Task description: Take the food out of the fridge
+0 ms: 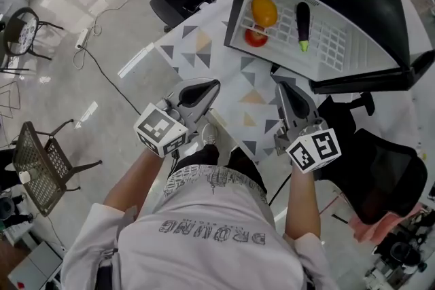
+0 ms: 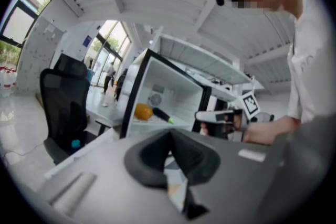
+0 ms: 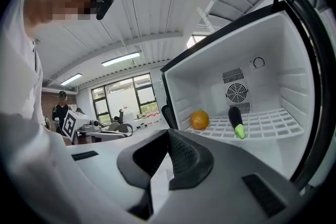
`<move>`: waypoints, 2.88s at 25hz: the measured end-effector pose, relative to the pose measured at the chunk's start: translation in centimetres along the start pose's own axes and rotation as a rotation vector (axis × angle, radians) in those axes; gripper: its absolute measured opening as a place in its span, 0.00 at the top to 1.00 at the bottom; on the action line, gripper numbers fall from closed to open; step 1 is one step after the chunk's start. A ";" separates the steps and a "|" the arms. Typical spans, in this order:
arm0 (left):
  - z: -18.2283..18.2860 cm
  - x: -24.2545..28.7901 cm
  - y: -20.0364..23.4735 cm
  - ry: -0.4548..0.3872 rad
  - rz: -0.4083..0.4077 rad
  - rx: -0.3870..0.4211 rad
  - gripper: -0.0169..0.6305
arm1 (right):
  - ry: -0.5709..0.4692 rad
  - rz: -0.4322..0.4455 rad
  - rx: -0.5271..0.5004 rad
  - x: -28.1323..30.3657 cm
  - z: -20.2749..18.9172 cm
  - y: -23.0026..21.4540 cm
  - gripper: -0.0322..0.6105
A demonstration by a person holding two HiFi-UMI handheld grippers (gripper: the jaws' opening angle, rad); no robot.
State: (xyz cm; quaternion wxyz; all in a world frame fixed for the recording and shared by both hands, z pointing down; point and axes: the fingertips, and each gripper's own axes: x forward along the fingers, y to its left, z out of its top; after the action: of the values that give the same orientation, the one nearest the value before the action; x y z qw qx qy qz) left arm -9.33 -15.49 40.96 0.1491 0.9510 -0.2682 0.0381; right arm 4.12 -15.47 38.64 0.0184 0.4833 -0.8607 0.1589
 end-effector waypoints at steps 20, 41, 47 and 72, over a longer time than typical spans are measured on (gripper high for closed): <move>-0.9 3.3 1.1 0.002 0.176 -0.048 0.96 | 0.045 0.049 -0.082 6.9 1.9 -6.7 0.95; -1.2 3.2 3.9 0.002 0.203 -0.067 0.96 | 0.136 0.021 -0.223 14.4 2.3 -8.8 0.61; -1.2 2.9 4.6 0.003 0.205 -0.074 0.96 | 0.182 -0.017 -0.252 16.0 1.5 -9.0 0.56; -0.8 2.3 5.6 -0.004 0.189 -0.069 0.96 | 0.222 -0.098 -0.315 17.0 1.3 -9.1 0.54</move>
State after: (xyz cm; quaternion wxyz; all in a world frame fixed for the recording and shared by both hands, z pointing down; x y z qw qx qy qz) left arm -10.25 -20.94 43.50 0.1770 0.9158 -0.3583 0.0408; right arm 2.85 -34.30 42.91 0.1962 0.4953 -0.8431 0.0733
